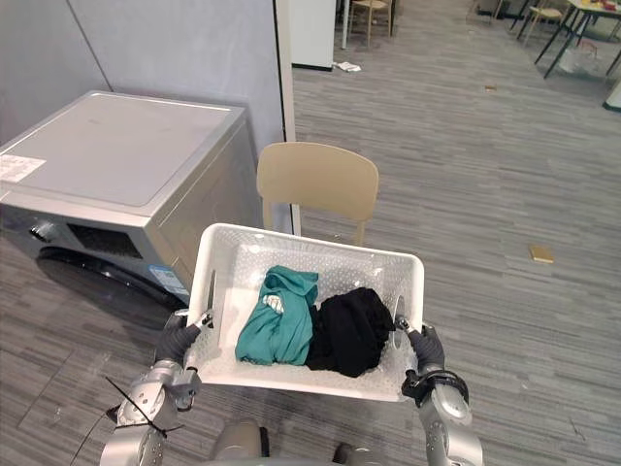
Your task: Pick up the laundry basket with both hands and put the clothes into the washing machine.
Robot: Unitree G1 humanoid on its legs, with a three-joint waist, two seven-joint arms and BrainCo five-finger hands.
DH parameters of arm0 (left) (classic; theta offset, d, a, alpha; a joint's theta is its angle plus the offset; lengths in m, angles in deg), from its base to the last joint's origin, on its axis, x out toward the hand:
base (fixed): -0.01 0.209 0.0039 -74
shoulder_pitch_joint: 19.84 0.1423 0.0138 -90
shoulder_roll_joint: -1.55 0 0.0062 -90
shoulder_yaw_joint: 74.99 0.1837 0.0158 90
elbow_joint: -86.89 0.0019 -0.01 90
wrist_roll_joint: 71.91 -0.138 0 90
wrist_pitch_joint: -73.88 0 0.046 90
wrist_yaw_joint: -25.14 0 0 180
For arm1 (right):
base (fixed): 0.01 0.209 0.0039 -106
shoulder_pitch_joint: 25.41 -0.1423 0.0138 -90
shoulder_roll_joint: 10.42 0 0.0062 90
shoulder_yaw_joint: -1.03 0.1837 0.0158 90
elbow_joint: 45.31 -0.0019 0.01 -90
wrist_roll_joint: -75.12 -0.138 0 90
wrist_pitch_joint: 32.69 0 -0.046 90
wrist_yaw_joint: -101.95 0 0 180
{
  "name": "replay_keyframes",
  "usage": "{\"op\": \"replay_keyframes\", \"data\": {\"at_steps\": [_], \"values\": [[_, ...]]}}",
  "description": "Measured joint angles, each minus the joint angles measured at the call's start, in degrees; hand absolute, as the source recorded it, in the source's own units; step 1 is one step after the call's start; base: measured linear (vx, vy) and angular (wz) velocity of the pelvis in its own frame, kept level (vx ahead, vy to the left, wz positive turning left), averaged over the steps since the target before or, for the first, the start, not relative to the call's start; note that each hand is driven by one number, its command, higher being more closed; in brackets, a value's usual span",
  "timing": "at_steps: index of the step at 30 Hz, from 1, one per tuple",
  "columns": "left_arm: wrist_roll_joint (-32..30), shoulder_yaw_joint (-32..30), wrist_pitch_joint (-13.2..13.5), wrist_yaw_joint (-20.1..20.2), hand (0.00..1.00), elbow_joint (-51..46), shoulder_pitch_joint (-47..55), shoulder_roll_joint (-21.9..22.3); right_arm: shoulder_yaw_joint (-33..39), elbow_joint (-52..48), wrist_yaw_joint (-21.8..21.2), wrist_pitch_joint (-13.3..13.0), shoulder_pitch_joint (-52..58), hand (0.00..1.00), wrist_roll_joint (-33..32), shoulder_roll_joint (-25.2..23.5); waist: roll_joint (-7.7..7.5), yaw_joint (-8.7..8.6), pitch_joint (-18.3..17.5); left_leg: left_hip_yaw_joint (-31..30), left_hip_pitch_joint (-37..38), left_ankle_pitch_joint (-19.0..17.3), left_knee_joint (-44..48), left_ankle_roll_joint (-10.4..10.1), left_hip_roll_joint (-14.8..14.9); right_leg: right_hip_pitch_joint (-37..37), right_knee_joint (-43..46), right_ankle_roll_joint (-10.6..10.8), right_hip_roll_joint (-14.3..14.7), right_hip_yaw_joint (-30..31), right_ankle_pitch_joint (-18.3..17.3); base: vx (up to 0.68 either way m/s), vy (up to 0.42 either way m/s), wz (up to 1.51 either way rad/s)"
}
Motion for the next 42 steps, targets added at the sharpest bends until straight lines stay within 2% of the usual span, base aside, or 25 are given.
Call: {"op": "replay_keyframes", "data": {"at_steps": [2, 3, 4, 5, 6, 7, 8, 10, 12, 16, 18, 19, 21, 24, 26, 28, 31, 35, 42], "values": [[0.0, 0.0, 0.0, 0.0, 1.00, 0.0, -1.0, 0.0, 0.2, 0.1, 0.0, 0.0, -1.1, 1.00, -0.1, 0.6, 0.32, -0.32, -0.2, -2.6, 1.8, 0.3, -14.0, -0.5, 2.7, 0.2, -0.2, 1.1, -1.7, 1.3, 0.7, 0.20, 0.221, -0.39], [0.0, 0.0, 0.0, 0.0, 1.00, 0.0, -1.3, 0.0, 0.2, 0.1, 0.0, 0.0, -1.4, 1.00, -0.2, 1.0, 0.60, -0.49, -0.4, -4.0, 2.7, 0.9, -17.9, -1.2, 3.1, 0.2, -0.3, 1.7, -2.1, 1.5, 1.1, 0.15, 0.290, -0.47], [0.0, 0.1, 0.1, 0.0, 1.00, 0.0, -1.5, 0.0, -0.4, 0.9, 0.0, 0.0, -2.5, 1.00, -0.4, 2.0, 1.80, -0.83, -1.2, -6.5, 4.5, 3.3, -25.5, -4.2, 4.3, 0.1, -0.9, 2.9, -2.8, 2.0, 1.6, 0.15, 0.353, -0.51], [0.0, 0.2, 0.1, 0.0, 1.00, 0.0, -1.7, 0.1, -0.7, 0.9, 0.0, 0.0, -2.8, 1.00, -0.4, 2.9, 2.84, -1.20, -2.0, -6.6, 5.1, 6.7, -28.3, -5.9, 4.5, 0.2, -1.8, 5.3, -3.3, 2.2, 1.5, 0.15, 0.395, -0.46], [0.0, 0.5, 0.1, -0.1, 1.00, 0.0, -1.9, 0.1, -0.9, 0.9, 0.0, 0.0, -3.0, 1.00, -0.4, 3.6, 3.81, -1.69, -2.7, -6.5, 5.1, 9.6, -29.8, -6.2, 4.4, 0.4, -2.7, 7.2, -3.5, 2.2, 1.3, 0.16, 0.494, -0.10], [-0.1, 1.2, 0.1, -0.1, 1.00, 1.1, -3.5, -0.5, -0.7, 1.8, 0.0, 0.0, -3.1, 1.00, -0.4, 3.4, 3.88, -2.84, -3.4, -5.9, 5.5, 6.4, -31.8, -8.9, 2.9, 0.7, -3.9, 9.2, -5.0, 2.0, 2.2, 0.15, 0.479, 0.14], [-0.3, 1.6, 0.0, -0.7, 1.00, 1.9, -4.7, -2.6, 0.1, 2.6, 0.4, 0.1, -2.9, 1.00, -0.4, 1.1, 0.89, -3.14, -3.7, -4.6, 6.5, 7.5, -33.7, -7.1, -1.0, 0.4, -4.2, 10.7, -8.9, 1.9, 3.5, 0.13, 0.448, 0.15], [-0.3, 1.8, 0.0, -0.6, 1.00, 1.9, -4.6, -5.7, -0.9, 3.8, 0.4, 0.1, -2.7, 1.00, -0.4, 0.2, -1.88, -2.88, -4.2, -2.6, 7.9, 8.3, -36.1, -5.6, -4.8, -0.1, -4.3, 11.9, -12.7, 1.9, 4.4, 0.08, 0.268, -0.01], [-0.7, 1.7, -0.1, -0.7, 1.00, 2.0, -4.6, -6.9, -2.2, 5.4, 0.4, 0.4, -3.4, 1.00, -0.4, 0.2, -3.71, -2.63, -5.4, -1.1, 8.0, 8.7, -37.6, -3.9, -8.3, -0.2, -5.8, 14.0, -15.9, 2.7, 6.3, 0.06, 0.223, 0.00], [-0.6, 2.3, -0.1, -0.7, 1.00, 4.9, -6.5, -7.3, -2.8, 9.0, 0.3, 0.9, -6.0, 1.00, -0.4, 1.9, -3.01, -2.46, -5.1, -0.7, 7.1, 8.6, -37.4, -3.7, -9.1, -0.5, -6.7, 13.9, -16.6, 2.9, 6.9, -0.02, 0.064, -0.01], [-0.6, 3.4, -0.1, -0.9, 1.00, 11.0, -11.6, -7.6, -3.7, 11.2, 0.3, 2.1, -8.5, 1.00, -0.4, 5.0, -2.40, -2.41, -4.6, -0.9, 4.0, 8.6, -36.6, -3.7, -8.7, -2.4, -7.0, 15.1, -16.0, 2.8, 6.1, -0.10, -0.043, 0.00], [-0.6, 4.1, -0.2, -1.1, 1.00, 12.5, -13.4, -7.5, -3.7, 12.1, 0.4, 2.4, -9.7, 1.00, -0.4, 6.0, -2.03, -2.43, -3.8, -1.2, 3.3, 8.6, -36.2, -3.8, -8.3, -2.7, -7.0, 15.0, -15.6, 2.6, 6.2, -0.14, -0.069, 0.06], [0.3, 6.7, -0.2, -2.5, 1.00, 17.4, -21.2, -7.4, -3.8, 14.9, 1.0, 3.0, -15.3, 1.00, -0.4, 9.6, -1.52, -2.54, 0.2, -1.8, 0.4, 9.3, -34.7, -4.1, -6.8, -5.6, -5.2, 14.7, -14.2, 2.4, 6.3, -0.19, -0.076, 0.02], [2.0, 7.3, -0.2, -4.1, 1.00, 21.3, -28.4, -7.5, -3.8, 15.1, 2.0, 3.3, -20.3, 1.00, -0.4, 11.9, -2.84, -2.78, 4.1, -1.8, -1.7, 10.8, -34.0, -3.9, -6.1, -9.4, -2.5, 14.2, -13.8, 3.1, 6.2, -0.11, -0.029, -0.05], [4.3, 8.1, -0.1, -5.9, 1.00, 23.5, -33.9, -8.0, -3.8, 16.0, 3.5, 3.4, -25.7, 1.00, -0.7, 13.7, -4.53, -2.92, 7.4, -2.0, -4.1, 11.3, -32.8, -3.8, -6.0, -12.2, -0.6, 14.1, -13.9, 3.5, 6.3, -0.09, -0.007, -0.03], [6.0, 8.7, 0.1, -7.3, 1.00, 25.2, -37.1, -8.4, -4.0, 18.3, 3.8, 3.4, -30.2, 1.00, -1.1, 15.4, -5.18, -2.72, 9.5, -1.6, -5.0, 11.3, -32.1, -3.7, -6.0, -13.7, 0.4, 14.0, -14.1, 4.4, 6.4, -0.10, 0.015, -0.11], [8.2, 8.4, 1.5, -9.4, 1.00, 29.4, -43.5, -9.0, -5.3, 21.3, 5.2, 3.5, -38.7, 1.00, -1.1, 17.3, -4.51, -1.64, 13.2, -0.8, -7.5, 11.5, -30.6, -3.5, -5.8, -17.4, 2.5, 13.6, -14.3, 5.8, 6.6, -0.10, 0.010, -0.16], [9.7, 7.7, 2.1, -10.9, 1.00, 35.1, -50.1, -10.7, -8.5, 24.9, 6.7, 3.5, -46.4, 1.00, -1.1, 18.4, -4.32, -1.54, 15.2, -0.6, -10.6, 11.7, -29.2, -3.4, -5.3, -20.6, 3.7, 13.2, -13.9, 6.4, 7.0, -0.08, -0.007, -0.08], [10.2, 6.6, 2.4, -12.0, 1.00, 40.7, -57.0, -11.8, -10.3, 28.4, 8.6, 3.5, -54.2, 1.00, -1.2, 18.9, -4.25, -1.60, 16.0, -1.5, -15.5, 12.5, -29.1, -3.6, -5.2, -25.3, 4.4, 13.0, -13.8, 5.8, 7.1, 0.00, -0.015, 0.04]]}}
